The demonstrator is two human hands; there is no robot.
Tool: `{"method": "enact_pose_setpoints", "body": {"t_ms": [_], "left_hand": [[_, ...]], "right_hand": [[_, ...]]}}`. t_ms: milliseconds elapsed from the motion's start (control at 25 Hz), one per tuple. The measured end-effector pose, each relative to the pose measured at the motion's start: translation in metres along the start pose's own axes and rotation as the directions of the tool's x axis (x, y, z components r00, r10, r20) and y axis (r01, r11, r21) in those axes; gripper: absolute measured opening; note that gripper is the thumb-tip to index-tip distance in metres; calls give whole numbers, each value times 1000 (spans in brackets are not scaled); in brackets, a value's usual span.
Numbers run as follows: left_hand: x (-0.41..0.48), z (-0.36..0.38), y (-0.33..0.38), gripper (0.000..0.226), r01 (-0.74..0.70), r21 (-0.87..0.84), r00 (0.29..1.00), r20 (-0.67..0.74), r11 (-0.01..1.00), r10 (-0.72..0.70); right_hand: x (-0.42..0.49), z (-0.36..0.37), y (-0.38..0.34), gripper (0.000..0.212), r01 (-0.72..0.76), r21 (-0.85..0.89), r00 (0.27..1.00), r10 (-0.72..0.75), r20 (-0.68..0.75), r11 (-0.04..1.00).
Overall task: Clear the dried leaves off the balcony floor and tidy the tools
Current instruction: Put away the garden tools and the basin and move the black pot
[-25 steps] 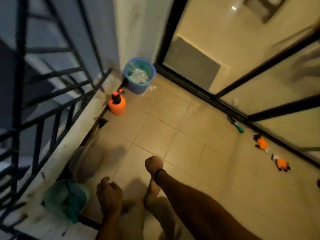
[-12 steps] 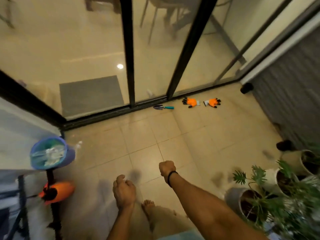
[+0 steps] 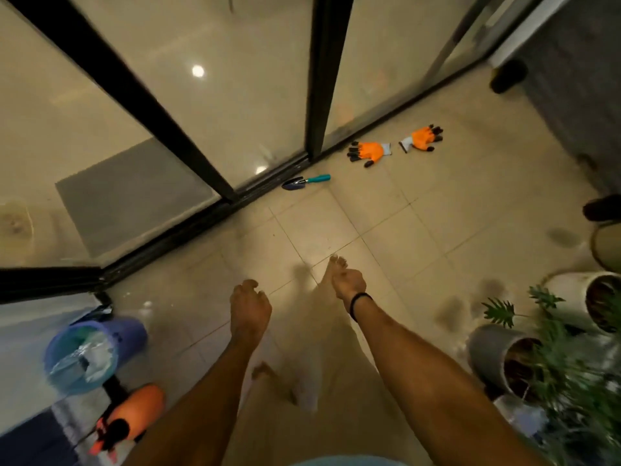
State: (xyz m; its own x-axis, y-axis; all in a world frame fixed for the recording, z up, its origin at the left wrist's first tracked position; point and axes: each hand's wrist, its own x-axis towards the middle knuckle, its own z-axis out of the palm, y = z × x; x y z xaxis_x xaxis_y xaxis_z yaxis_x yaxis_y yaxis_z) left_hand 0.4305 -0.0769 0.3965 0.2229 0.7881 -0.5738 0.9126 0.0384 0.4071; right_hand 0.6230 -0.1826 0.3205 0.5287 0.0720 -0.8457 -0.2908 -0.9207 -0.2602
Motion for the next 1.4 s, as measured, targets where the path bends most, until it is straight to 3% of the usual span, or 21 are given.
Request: {"method": "enact_pose_setpoints", "body": {"t_ms": [80,240,400,480,560,680,760,840,960,1040,1120,1200,1240,1320,1400], "left_hand": [[60,30,28,28,-3,28,1000,14,1000,2],[199,104,75,28,-83,141,992,106,986,68],[356,184,117,31,-175,284,976,173,942,130],[429,224,131,35,-199,360,973,185,912,140],[494,265,137,42,-255,449,962,211,857,176],[567,317,129,54,-347,513,937,228,785,265],[594,341,115,66,-396,532,918,224,749,326],[604,354,97,77,-410,534,912,226,740,342],[596,350,77,80,-375,476,926,226,796,301],[575,334,73,82,-384,449,921,242,807,304],[547,313,80,81,-340,368,934,239,865,266],[513,295,98,71,-113,168,976,202,979,78],[495,288,110,65,78,8,975,207,997,-78],[453,275,135,56,349,-232,914,298,908,-275],[412,263,160,52,349,-262,904,346,900,-250]], "right_hand": [[57,-4,-29,54,-18,-25,1000,18,-1,1000],[156,-16,-98,23,-6,-17,998,8,61,1000],[298,15,-144,18,97,-101,994,-91,65,990],[367,34,-163,28,154,-150,988,-147,52,977],[440,51,-177,51,263,-276,965,-257,59,924],[541,73,-196,74,465,-567,856,-509,93,679],[589,93,-202,72,496,-644,818,-563,120,583],[611,112,-202,64,497,-670,810,-573,130,551],[600,130,-185,49,462,-662,805,-592,34,590],[570,135,-160,46,420,-579,856,-517,-4,699],[527,134,-131,43,368,-367,921,-388,20,854],[476,123,-108,35,274,-46,959,-269,92,960],[450,115,-100,31,213,100,965,-225,132,972],[398,100,-84,25,55,354,973,-130,192,934],[347,83,-69,25,-176,591,956,-6,292,787]]}}
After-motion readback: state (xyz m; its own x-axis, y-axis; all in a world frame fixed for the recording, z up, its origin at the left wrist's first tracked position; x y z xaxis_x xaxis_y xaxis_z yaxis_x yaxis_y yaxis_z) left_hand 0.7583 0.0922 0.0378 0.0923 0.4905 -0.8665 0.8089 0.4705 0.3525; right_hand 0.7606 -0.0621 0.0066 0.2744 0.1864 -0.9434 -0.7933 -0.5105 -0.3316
